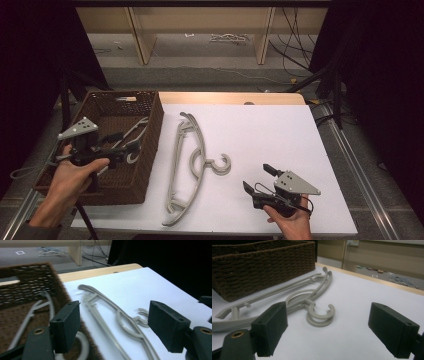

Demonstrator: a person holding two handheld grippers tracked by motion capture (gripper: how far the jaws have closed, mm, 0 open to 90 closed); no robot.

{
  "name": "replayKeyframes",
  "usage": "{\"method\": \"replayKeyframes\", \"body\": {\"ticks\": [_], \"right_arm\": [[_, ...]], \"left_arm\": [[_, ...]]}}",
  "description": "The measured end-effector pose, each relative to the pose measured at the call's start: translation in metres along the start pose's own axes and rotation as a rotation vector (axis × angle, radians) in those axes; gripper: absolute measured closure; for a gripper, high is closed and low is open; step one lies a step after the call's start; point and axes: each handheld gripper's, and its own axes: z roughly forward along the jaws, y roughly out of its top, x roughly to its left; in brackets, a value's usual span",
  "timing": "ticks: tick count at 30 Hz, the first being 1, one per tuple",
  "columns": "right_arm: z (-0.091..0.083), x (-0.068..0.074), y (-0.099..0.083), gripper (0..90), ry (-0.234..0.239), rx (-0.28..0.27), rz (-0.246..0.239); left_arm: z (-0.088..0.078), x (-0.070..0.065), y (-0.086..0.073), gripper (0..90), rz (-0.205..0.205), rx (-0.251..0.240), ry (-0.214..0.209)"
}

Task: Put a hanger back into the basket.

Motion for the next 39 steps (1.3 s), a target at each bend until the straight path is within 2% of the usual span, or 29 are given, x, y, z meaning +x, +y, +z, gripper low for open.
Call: {"method": "replayKeyframes", "body": {"ticks": [2,3,4,6,8,10,16,19,20,21,23,25,26,27,30,31,32,34,38,39], "right_arm": [[0.0,0.0,0.0,16.7,-0.002,-0.009,0.0],[0.0,0.0,0.0,16.7,-0.002,-0.009,0.0],[0.0,0.0,0.0,16.7,0.001,-0.001,0.001],[0.0,0.0,0.0,16.7,0.001,-0.005,-0.001],[0.0,0.0,0.0,16.7,-0.004,-0.011,0.001],[0.0,0.0,0.0,16.7,-0.002,-0.015,0.001],[0.0,0.0,0.0,16.7,0.002,-0.015,0.002],[0.0,0.0,0.0,16.7,0.006,-0.011,-0.008],[0.0,0.0,0.0,16.7,0.007,-0.015,0.001],[0.0,-0.001,0.0,16.7,0.007,-0.028,-0.006],[0.0,0.0,0.0,16.7,0.011,-0.026,0.012],[-0.002,0.0,0.0,16.7,0.005,-0.019,0.01],[-0.001,0.0,0.0,16.7,0.012,-0.032,0.014],[-0.001,0.0,0.0,16.7,0.016,-0.034,0.013],[-0.002,-0.001,0.0,16.7,-0.001,-0.032,-0.009],[-0.002,-0.001,0.0,16.7,-0.001,-0.032,-0.009],[-0.002,0.0,0.0,16.7,0.017,-0.028,0.012],[-0.002,0.0,0.0,16.7,0.018,-0.027,0.013],[-0.002,0.0,0.0,16.7,0.018,-0.028,0.008],[-0.002,0.0,0.001,16.7,0.002,-0.031,-0.01]], "left_arm": [[0.004,-0.009,-0.002,23.0,0.009,-0.011,-0.011],[0.004,-0.009,-0.002,21.8,0.009,-0.011,-0.011],[0.009,-0.016,-0.004,21.7,0.013,-0.026,-0.02],[0.013,-0.023,-0.007,21.7,0.018,-0.032,-0.034],[0.016,-0.03,-0.01,21.0,0.009,-0.041,-0.041],[0.019,-0.035,-0.013,19.2,0.03,-0.051,-0.042],[0.029,-0.047,-0.026,17.4,0.059,-0.082,-0.057],[0.033,-0.052,-0.033,17.4,0.056,-0.086,-0.061],[0.035,-0.053,-0.035,17.4,0.055,-0.085,-0.06],[0.036,-0.055,-0.038,17.4,0.065,-0.09,-0.056],[0.037,-0.06,-0.042,17.3,0.089,-0.095,-0.046],[0.04,-0.065,-0.047,17.3,0.108,-0.1,-0.046],[0.041,-0.067,-0.049,17.3,0.103,-0.098,-0.049],[0.043,-0.069,-0.051,17.2,0.118,-0.098,-0.051],[0.047,-0.073,-0.057,17.1,0.143,-0.095,-0.044],[0.048,-0.074,-0.059,17.0,0.136,-0.097,-0.045],[0.049,-0.074,-0.061,17.0,0.147,-0.096,-0.044],[0.051,-0.074,-0.064,16.5,0.149,-0.09,-0.043],[0.058,-0.075,-0.075,16.0,0.159,-0.051,-0.044],[0.062,-0.077,-0.08,16.0,0.163,-0.029,-0.045]]}}
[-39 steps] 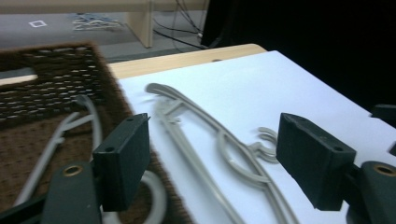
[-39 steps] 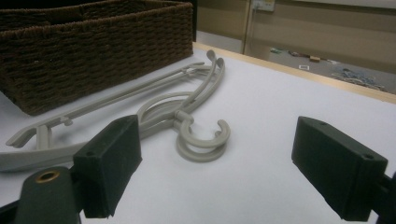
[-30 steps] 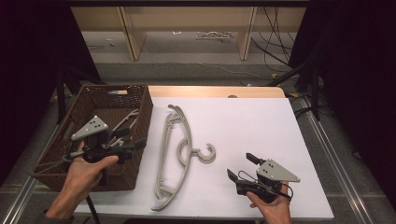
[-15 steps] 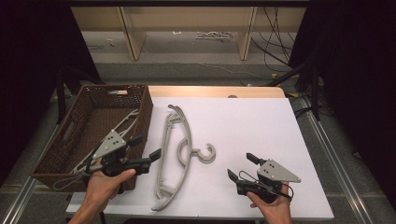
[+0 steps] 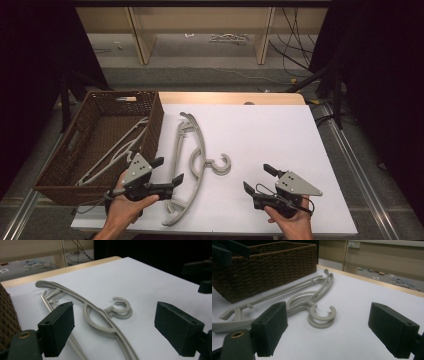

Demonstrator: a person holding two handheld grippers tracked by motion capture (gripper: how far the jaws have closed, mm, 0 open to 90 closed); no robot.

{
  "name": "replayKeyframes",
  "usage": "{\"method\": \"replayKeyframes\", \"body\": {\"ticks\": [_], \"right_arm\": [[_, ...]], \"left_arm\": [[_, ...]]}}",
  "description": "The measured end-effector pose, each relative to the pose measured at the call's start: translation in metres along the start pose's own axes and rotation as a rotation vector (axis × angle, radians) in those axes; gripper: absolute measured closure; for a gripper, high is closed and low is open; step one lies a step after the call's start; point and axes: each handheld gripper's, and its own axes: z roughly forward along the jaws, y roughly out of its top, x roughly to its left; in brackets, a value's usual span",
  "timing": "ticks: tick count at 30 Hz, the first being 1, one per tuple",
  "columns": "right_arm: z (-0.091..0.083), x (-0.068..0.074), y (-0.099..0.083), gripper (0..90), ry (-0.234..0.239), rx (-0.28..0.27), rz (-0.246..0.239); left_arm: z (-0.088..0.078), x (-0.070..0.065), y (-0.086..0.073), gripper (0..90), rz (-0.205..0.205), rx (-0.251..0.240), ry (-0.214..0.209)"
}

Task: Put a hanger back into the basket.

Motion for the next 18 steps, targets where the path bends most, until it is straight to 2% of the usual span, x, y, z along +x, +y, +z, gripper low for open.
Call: {"method": "replayKeyframes", "body": {"ticks": [1,3,4,5,6,7,9,11,12,15,16,17,18], "right_arm": [[0.0,0.001,0.0,16.7,0.005,0.009,0.011],[0.0,0.001,0.0,16.7,0.005,0.009,0.011],[0.0,0.0,0.0,16.7,0.001,-0.002,-0.002],[0.0,0.001,0.0,16.7,0.007,0.006,0.012],[0.0,0.0,0.0,16.7,-0.003,-0.001,-0.002],[0.0,0.0,0.0,16.7,-0.002,0.001,-0.001],[0.0,0.0,0.0,16.7,-0.003,0.0,-0.001],[0.001,0.0,0.0,16.7,-0.001,0.001,0.001],[0.0,0.001,0.0,16.7,0.01,0.017,0.007],[0.0,0.001,0.0,16.7,0.01,0.018,0.012],[0.0,0.001,0.0,16.7,0.01,0.011,0.015],[0.002,0.0,-0.001,16.7,0.008,-0.006,0.009],[0.002,0.0,-0.001,16.7,0.008,-0.006,0.009]], "left_arm": [[0.002,-0.002,-0.002,16.0,0.004,0.011,0.0],[0.005,-0.005,-0.004,16.9,0.014,0.02,0.035],[0.007,-0.005,-0.005,16.9,0.028,0.035,0.04],[0.009,-0.006,-0.006,16.3,0.027,0.053,0.035],[0.011,-0.007,-0.006,16.3,0.018,0.064,0.041],[0.015,-0.008,-0.007,16.3,0.03,0.075,0.046],[0.02,-0.009,-0.008,16.2,0.034,0.109,0.039],[0.023,-0.01,-0.009,16.3,0.03,0.115,0.034],[0.029,-0.012,-0.011,16.3,0.047,0.144,0.033],[0.038,-0.014,-0.013,16.2,0.051,0.182,0.034],[0.041,-0.016,-0.013,16.3,0.039,0.185,0.029],[0.044,-0.015,-0.013,16.2,0.06,0.203,0.026],[0.044,-0.015,-0.013,16.3,0.06,0.203,0.026]]}}
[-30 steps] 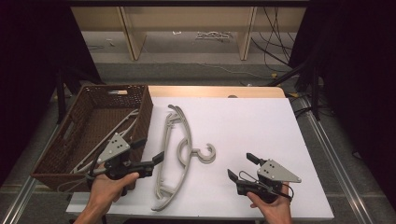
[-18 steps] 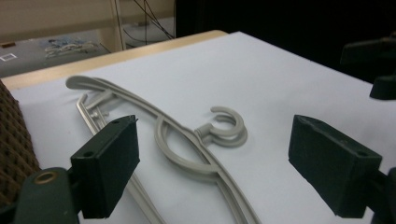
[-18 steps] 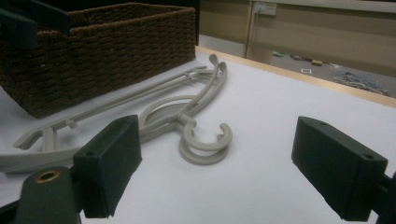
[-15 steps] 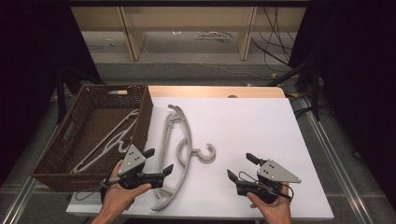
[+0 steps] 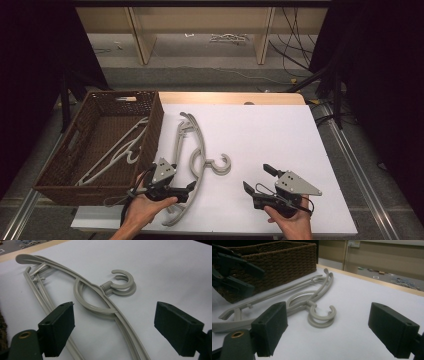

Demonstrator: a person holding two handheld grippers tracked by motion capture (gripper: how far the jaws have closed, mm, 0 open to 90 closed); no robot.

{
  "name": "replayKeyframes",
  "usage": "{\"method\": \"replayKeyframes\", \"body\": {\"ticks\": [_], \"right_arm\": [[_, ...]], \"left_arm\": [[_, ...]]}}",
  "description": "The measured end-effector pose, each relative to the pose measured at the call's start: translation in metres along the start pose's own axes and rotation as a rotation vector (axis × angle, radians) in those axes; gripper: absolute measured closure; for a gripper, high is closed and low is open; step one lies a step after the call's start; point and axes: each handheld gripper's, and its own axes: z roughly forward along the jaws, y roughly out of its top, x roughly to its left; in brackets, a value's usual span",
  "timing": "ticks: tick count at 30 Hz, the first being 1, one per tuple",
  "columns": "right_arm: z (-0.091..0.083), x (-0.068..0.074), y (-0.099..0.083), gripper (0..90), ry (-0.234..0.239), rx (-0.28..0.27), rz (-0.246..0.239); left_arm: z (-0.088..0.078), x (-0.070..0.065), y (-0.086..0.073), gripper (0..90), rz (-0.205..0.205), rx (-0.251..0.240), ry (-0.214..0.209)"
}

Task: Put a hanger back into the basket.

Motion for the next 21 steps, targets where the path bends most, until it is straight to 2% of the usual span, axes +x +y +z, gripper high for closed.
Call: {"method": "replayKeyframes", "body": {"ticks": [1,3,4,6,8,9,10,11,15,17,18,19,21], "right_arm": [[-0.001,0.0,0.001,16.7,-0.003,0.022,0.0],[0.0,0.001,0.001,16.7,0.0,0.022,-0.003],[0.0,0.0,0.001,16.7,0.001,0.014,-0.015],[-0.001,0.001,0.001,16.7,0.001,0.025,-0.003],[0.0,0.001,0.001,16.7,0.001,0.022,-0.012],[0.0,0.0,0.001,16.7,-0.003,0.018,-0.012],[0.0,0.0,0.001,16.7,-0.003,0.018,-0.012],[-0.002,0.001,0.001,16.7,-0.004,0.024,-0.013],[-0.002,0.002,0.001,16.7,-0.003,0.028,-0.009],[-0.002,0.002,0.001,16.7,-0.002,0.029,-0.009],[-0.002,0.002,0.001,16.7,0.0,0.027,-0.01],[-0.002,0.002,0.001,16.7,0.001,0.026,-0.011],[-0.002,0.002,0.002,16.7,0.001,0.025,-0.012]], "left_arm": [[0.006,-0.001,0.001,16.4,-0.003,0.018,-0.003],[0.009,-0.001,0.001,16.7,0.003,0.028,-0.011],[0.016,-0.002,0.001,16.7,0.001,0.048,-0.015],[0.022,-0.002,0.002,16.7,0.008,0.076,-0.019],[0.024,-0.001,0.003,17.5,0.008,0.085,-0.02],[0.028,-0.001,0.006,20.1,0.019,0.113,-0.019],[0.028,-0.001,0.006,22.4,0.019,0.113,-0.019],[0.031,0.003,0.008,22.8,0.05,0.171,-0.04],[0.041,-0.001,0.008,29.7,0.074,0.211,-0.03],[0.043,-0.002,0.008,31.6,0.065,0.214,-0.031],[0.048,-0.002,0.008,34.3,0.045,0.235,-0.044],[0.051,-0.001,0.008,35.3,0.054,0.249,-0.052],[0.054,0.0,0.008,38.0,0.047,0.275,-0.061]]}}
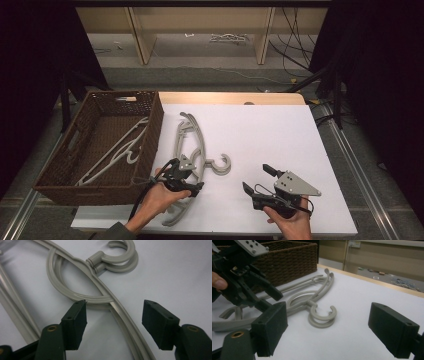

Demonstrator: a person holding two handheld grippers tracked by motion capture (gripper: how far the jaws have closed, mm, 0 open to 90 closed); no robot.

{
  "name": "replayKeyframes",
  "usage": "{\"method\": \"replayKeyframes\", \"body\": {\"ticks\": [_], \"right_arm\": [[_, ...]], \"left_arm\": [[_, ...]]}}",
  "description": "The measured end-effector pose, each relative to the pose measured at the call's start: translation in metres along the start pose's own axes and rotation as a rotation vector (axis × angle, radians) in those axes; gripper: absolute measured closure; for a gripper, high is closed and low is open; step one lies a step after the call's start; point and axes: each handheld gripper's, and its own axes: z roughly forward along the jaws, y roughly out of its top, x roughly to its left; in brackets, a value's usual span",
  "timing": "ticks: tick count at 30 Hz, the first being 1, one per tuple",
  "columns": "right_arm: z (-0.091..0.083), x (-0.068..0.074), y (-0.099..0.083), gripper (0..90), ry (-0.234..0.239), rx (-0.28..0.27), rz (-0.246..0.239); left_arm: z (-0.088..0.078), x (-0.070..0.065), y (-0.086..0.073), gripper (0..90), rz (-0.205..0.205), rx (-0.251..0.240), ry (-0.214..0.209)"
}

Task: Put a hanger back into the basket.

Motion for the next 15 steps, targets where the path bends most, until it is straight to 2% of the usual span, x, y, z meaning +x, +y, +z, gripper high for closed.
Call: {"method": "replayKeyframes", "body": {"ticks": [2,8,9,11,12,15], "right_arm": [[0.0,0.0,0.0,16.7,0.0,0.0,0.0],[-0.001,0.0,0.0,16.7,0.005,0.0,-0.002],[-0.001,0.001,0.001,16.8,-0.002,-0.005,0.0],[0.0,0.001,0.001,16.9,0.001,-0.011,-0.007],[0.0,0.001,0.0,16.9,0.01,-0.005,0.002],[0.0,0.001,0.001,16.9,0.006,-0.003,-0.001]], "left_arm": [[0.004,0.0,0.001,39.9,-0.002,0.038,-0.017],[0.01,0.002,0.002,43.5,-0.014,0.06,-0.024],[0.014,0.004,0.003,43.4,-0.044,0.083,-0.026],[0.017,0.005,0.004,43.6,-0.059,0.096,-0.041],[0.018,0.005,0.004,45.0,-0.044,0.108,-0.042],[0.023,0.007,0.007,44.6,-0.047,0.137,-0.055]]}}
